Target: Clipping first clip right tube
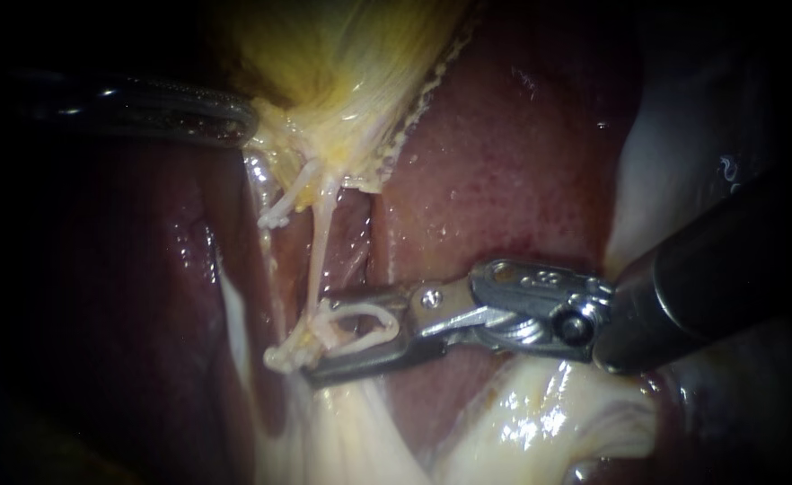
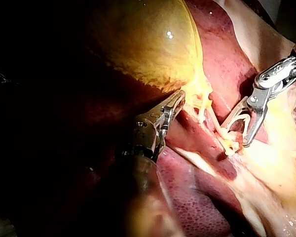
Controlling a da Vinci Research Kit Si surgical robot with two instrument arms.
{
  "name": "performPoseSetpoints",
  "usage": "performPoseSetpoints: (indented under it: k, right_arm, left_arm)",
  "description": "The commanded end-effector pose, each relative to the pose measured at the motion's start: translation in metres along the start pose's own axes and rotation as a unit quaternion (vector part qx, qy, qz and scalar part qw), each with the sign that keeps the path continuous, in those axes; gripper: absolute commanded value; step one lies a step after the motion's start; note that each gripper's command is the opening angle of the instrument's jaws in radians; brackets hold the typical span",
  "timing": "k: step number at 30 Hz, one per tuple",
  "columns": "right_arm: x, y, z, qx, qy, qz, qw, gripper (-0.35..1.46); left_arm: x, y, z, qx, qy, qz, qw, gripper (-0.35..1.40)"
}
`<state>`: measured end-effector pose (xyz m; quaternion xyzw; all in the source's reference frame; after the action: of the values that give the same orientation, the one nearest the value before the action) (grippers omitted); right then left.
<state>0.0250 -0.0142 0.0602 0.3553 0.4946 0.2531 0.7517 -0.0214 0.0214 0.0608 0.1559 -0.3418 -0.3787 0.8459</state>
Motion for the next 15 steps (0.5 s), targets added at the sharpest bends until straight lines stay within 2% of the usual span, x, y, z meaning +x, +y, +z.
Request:
performPoseSetpoints:
  k: [1, 6, 15]
  right_arm:
    - [0.0000, -0.0001, -0.0002, 0.001, 0.000, 0.000, 1.0000, 0.50]
    - [0.0001, -0.0009, -0.0015, 0.006, -0.002, 0.000, 1.0000, 0.50]
    - [0.0014, -0.0019, -0.0055, 0.012, -0.001, 0.006, 0.9999, 0.50]
  left_arm:
    - [0.0000, 0.0000, 0.0000, 0.000, 0.000, 0.000, 1.0000, -0.35]
    - [0.0000, 0.0000, -0.0001, 0.000, 0.000, 0.000, 1.0000, -0.35]
    - [0.0000, 0.0000, -0.0001, 0.000, 0.000, 0.000, 1.0000, -0.35]
